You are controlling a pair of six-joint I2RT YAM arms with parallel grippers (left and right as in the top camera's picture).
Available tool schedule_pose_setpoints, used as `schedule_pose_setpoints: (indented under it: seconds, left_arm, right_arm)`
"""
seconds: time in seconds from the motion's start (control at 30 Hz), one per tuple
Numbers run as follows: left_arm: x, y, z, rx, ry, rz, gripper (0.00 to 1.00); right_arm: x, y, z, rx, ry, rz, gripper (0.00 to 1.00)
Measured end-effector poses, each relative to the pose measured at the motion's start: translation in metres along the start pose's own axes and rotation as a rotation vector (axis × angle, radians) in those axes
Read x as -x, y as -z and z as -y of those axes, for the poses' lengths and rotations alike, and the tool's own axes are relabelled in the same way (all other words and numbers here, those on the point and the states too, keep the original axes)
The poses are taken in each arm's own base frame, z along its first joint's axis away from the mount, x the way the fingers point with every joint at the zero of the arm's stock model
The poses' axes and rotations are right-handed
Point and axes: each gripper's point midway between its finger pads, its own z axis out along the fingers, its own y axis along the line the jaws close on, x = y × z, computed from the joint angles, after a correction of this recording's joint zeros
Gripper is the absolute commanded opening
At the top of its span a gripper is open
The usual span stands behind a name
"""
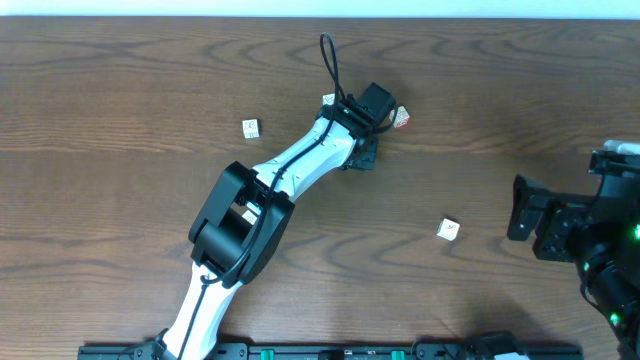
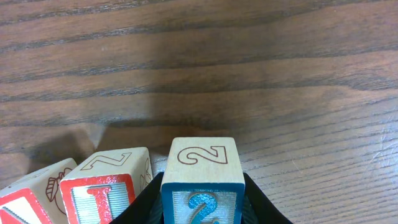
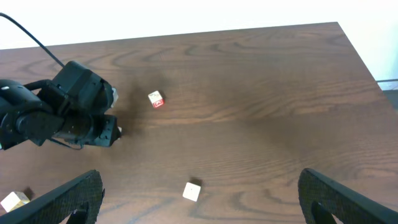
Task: Spell out Ai2
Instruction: 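Lower the '2' block beside the 'I' block and release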
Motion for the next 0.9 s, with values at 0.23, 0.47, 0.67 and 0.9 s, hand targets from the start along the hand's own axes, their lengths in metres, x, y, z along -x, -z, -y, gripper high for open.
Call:
schedule_pose_setpoints:
  seconds: [0.23, 0.47, 0.67, 0.9]
  left_arm:
    - [0.0, 0.0, 0.0, -0.001, 0.003, 0.0, 0.43]
    - [0.0, 0.0, 0.0, -0.001, 0.003, 0.001, 0.47]
    - [0.001, 0.0, 0.001, -0.003, 0.004, 0.005, 0.48]
    - [0.026, 0.024, 0.011, -0.026, -0.016, 0.054, 0.52]
  right_arm:
    - [0.0, 0.0, 0.0, 0.0, 0.0, 0.0, 0.99]
    - [0.0, 0.0, 0.0, 0.0, 0.0, 0.0, 0.99]
    - [0.0, 0.0, 0.0, 0.0, 0.0, 0.0, 0.99]
    - [0.0, 0.0, 0.0, 0.0, 0.0, 0.0, 0.99]
